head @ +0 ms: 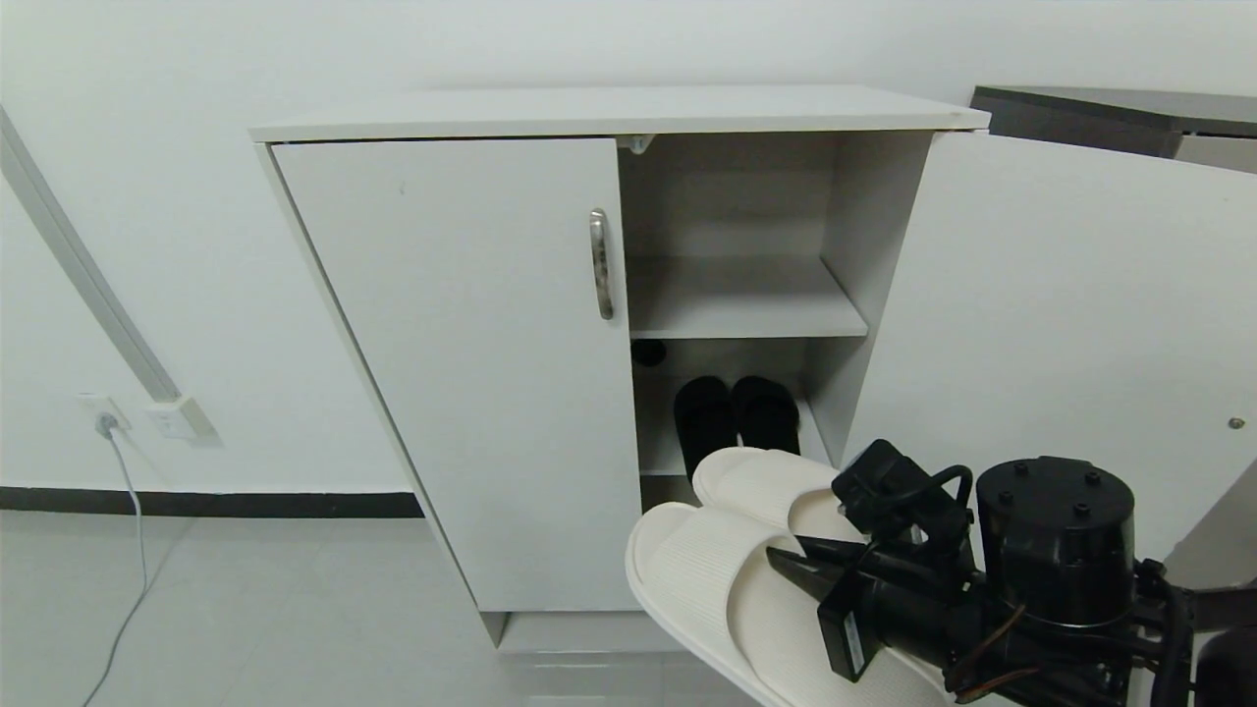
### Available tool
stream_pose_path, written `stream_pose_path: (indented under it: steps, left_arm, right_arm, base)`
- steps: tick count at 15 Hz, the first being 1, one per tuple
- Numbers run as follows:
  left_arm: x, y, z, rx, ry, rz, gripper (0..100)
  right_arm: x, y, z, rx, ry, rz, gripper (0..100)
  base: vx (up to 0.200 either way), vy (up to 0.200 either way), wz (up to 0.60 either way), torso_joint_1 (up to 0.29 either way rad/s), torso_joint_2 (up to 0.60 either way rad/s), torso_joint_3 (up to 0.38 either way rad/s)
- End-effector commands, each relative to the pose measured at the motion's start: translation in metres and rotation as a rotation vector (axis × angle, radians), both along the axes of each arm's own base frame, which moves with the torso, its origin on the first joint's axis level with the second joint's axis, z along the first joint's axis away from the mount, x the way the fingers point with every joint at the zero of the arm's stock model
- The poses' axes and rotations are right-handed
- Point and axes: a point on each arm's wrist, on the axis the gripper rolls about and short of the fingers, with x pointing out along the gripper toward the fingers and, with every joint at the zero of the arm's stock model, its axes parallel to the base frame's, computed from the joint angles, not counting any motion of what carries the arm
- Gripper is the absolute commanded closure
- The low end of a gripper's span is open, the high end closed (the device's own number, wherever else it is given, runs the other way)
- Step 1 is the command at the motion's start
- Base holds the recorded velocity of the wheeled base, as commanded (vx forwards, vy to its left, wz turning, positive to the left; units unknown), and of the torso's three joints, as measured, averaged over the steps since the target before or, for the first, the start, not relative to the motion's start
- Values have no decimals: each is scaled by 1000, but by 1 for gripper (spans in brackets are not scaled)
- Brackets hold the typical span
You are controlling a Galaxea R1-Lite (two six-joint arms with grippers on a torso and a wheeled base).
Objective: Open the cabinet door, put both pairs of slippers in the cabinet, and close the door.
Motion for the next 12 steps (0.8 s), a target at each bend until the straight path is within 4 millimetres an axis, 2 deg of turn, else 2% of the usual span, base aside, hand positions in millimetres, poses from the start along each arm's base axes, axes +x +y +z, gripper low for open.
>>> stream_pose_path:
  steps: [1, 8, 11, 12]
  left_arm:
    - [0, 0, 0, -1, 0, 1, 100]
    - [0, 0, 0, -1, 0, 1, 100]
    - [0, 0, 0, -1, 0, 1, 100]
    - [0, 0, 0, -1, 0, 1, 100]
  right_arm:
    - [-1, 1, -2, -5, 4, 4, 100]
    - [-2, 5, -9, -22, 22, 21, 100]
    - [-4, 8, -8, -12, 11, 32, 100]
    - [-4, 8, -8, -8, 8, 33, 100]
  base:
    - [0, 0, 0, 0, 0, 0]
    - [0, 0, 0, 0, 0, 0]
    - [0, 0, -600, -4, 4, 4]
    - [0, 0, 0, 0, 0, 0]
